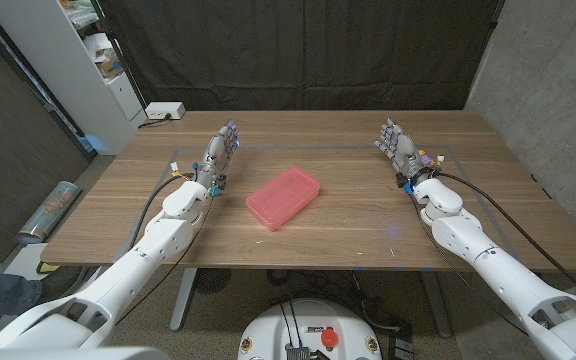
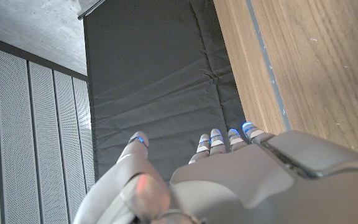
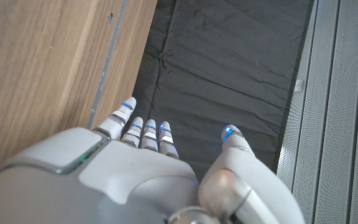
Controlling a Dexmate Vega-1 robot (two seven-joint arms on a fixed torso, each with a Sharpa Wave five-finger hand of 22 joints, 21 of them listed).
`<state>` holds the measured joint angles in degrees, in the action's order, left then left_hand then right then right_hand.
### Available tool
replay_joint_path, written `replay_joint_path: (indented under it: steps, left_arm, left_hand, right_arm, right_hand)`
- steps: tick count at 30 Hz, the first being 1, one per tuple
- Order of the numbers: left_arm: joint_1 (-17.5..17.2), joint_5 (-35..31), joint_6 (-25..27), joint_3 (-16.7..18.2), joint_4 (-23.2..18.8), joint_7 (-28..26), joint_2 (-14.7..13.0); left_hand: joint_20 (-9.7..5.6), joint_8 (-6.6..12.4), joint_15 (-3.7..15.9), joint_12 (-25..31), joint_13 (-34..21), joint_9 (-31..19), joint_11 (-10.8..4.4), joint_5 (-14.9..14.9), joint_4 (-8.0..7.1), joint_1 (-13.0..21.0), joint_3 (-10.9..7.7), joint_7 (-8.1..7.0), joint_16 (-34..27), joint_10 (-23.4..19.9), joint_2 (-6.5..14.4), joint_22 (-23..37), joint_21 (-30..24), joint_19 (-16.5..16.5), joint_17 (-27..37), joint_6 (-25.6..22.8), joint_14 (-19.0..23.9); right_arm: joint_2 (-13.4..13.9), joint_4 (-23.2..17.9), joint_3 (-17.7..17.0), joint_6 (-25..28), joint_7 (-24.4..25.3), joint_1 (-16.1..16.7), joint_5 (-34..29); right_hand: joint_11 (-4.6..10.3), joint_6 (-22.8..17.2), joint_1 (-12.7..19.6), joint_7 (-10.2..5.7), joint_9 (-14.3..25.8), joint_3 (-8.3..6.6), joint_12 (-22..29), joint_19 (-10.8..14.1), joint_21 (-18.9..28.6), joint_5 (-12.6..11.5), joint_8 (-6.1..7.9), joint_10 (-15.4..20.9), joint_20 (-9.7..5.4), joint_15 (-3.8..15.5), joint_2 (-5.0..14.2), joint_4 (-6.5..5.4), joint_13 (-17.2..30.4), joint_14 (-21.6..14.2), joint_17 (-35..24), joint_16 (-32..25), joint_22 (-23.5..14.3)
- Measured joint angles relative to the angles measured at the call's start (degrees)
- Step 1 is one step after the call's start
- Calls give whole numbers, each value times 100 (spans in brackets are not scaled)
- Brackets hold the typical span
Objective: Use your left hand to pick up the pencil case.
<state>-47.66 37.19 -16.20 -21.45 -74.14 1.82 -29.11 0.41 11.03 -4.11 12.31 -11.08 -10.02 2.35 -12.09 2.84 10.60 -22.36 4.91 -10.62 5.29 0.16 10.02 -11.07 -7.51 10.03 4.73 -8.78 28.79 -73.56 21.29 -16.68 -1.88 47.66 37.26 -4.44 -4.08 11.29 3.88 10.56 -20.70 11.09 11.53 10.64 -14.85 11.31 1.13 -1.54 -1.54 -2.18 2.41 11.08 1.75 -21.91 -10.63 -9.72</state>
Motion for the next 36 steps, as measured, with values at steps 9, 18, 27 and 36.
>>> replay_joint_path:
  steps: [9, 18, 27, 36]
  left_arm:
    - [6, -21, 16, -5, 1, -13, -10]
    - [9, -80, 18, -32, -37, -6, -37]
    - [-42, -183, 7, -44, -170, -84, -92]
    - [-133, -229, -9, -39, -286, -174, -140]
  left_hand:
    - [0, 0, 0, 0, 0, 0, 0, 0, 0, 15, 0, 0, 0, 0, 16, 0, 0, 0, -1, 0, 0]
    - [32, 0, 19, 0, 0, 1, 0, 0, 18, 15, -18, 0, 0, 0, 16, -1, 0, -31, -1, 0, -18]
    - [46, 0, 19, 0, 0, 1, 0, 0, 17, 37, -17, 0, 1, -1, 38, -1, 0, -44, -1, -1, -17]
    - [64, 0, 19, 0, 17, 1, 0, 1, 17, 37, -17, -9, 1, -1, 38, -2, 0, -62, -2, -10, -17]
  right_arm:
    - [-56, 90, 9, -50, -37, -41, 11]
    - [-88, 103, 15, -97, -37, -37, 16]
    - [-86, 103, 12, -106, -25, -3, 19]
    - [-71, 105, -9, -116, -29, 4, 38]
  right_hand:
    - [1, -24, 0, -20, 25, -4, 0, 0, 0, 2, 0, 0, 0, 0, 0, -4, -17, 0, 40, 0, -3]
    - [2, -24, 0, -20, 9, -4, 0, -1, 0, 2, 0, 0, 0, 0, 0, -4, -16, 0, 67, 0, -3]
    - [-29, -23, 0, -20, 10, -4, 0, -1, 0, 3, 0, 31, 0, 1, 0, -4, -16, 0, 103, 0, -3]
    - [-8, -54, 30, 11, 23, -4, 0, -1, 0, 3, 0, 53, 0, 1, 31, -4, -16, 0, 146, 0, -2]
